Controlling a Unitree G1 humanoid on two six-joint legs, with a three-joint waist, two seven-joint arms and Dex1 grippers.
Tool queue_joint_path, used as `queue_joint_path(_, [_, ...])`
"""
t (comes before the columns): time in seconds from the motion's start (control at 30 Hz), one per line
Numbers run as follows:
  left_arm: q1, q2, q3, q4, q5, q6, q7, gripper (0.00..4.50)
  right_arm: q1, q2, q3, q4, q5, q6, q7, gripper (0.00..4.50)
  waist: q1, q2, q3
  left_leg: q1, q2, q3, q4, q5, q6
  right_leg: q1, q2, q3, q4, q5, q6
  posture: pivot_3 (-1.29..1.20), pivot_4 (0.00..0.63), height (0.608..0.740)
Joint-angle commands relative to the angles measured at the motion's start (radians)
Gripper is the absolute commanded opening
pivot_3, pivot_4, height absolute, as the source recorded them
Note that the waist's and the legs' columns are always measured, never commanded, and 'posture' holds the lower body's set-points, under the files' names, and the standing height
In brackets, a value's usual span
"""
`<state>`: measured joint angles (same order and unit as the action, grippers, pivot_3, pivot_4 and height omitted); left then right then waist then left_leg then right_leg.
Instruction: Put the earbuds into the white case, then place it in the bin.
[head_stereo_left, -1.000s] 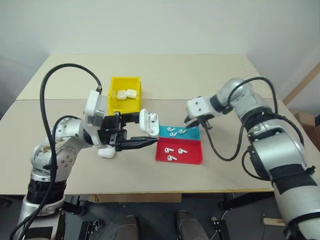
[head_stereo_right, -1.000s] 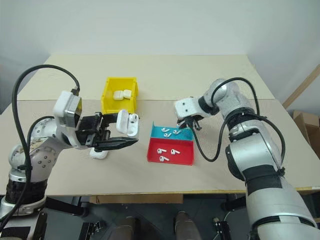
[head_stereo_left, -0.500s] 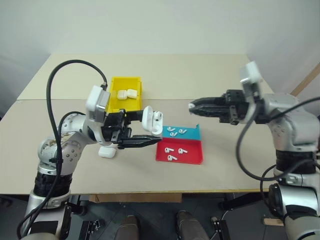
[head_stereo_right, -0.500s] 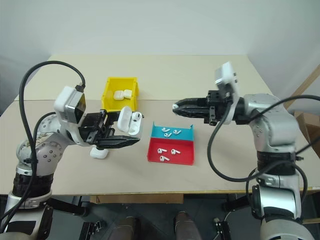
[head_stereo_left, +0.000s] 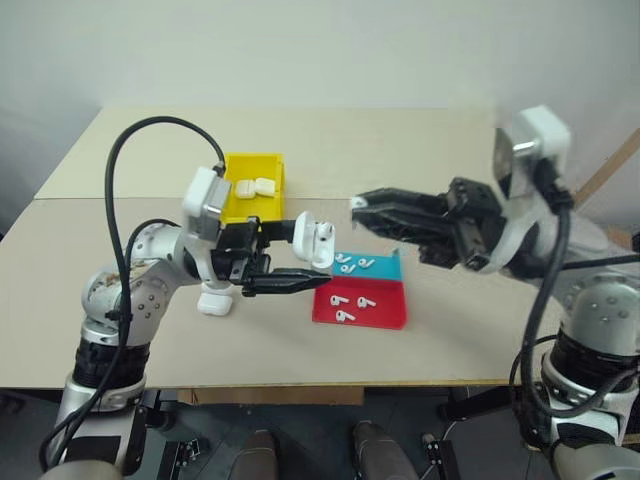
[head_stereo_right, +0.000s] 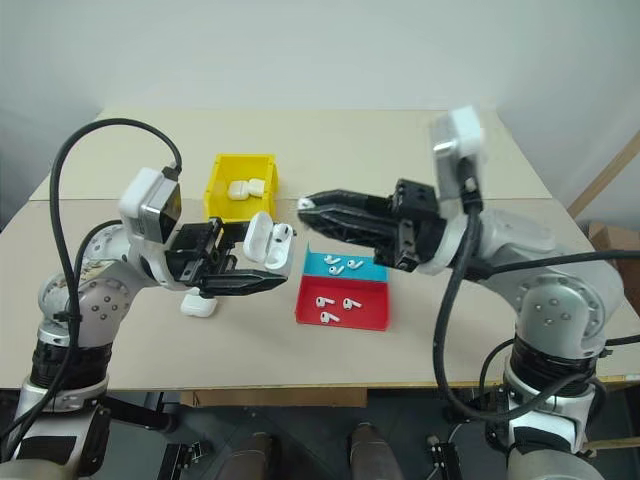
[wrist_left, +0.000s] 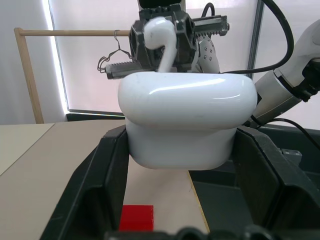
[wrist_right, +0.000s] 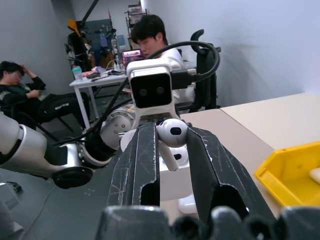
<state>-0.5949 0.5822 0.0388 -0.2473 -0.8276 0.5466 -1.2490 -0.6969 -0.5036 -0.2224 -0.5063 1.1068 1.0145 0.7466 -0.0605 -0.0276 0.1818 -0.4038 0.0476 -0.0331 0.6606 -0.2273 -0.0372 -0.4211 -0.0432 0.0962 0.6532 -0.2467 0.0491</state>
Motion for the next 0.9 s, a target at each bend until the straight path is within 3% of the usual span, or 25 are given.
queue_joint_path(0.03, [-0.033,-0.001,0.001,-0.001,-0.006,-0.004,-0.008,2.79,-0.011,0.005,0.016,-0.04,0.063,-0.018,-0.041,0.64,0.0,0.0,0.0,0.0,0.0,0.0,0.0,0.0,0.0,0.0,0.0,0.0,0.0,0.0,0.0,0.0,0.15,0.74])
queue_joint_path(0.37, [-0.04,0.001,-0.01,0.007,0.001,-0.006,-0.011,2.79,-0.017,-0.034,0.067,-0.035,0.186,-0.002,-0.132,0.64,0.003,0.0,0.0,-0.001,0.0,0.0,0.0,0.0,0.0,0.0,0.0,0.0,-0.002,0.0,0.0,0.0,0.15,0.74])
queue_joint_path(0.9, [-0.033,-0.004,-0.011,0.005,0.009,-0.009,-0.009,2.79,0.018,-0.086,0.152,-0.054,0.069,-0.07,-0.099,0.64,0.009,0.0,0.0,-0.001,0.0,0.0,0.0,0.0,0.0,0.0,0.0,0.0,-0.003,0.0,0.0,0.0,0.15,0.74])
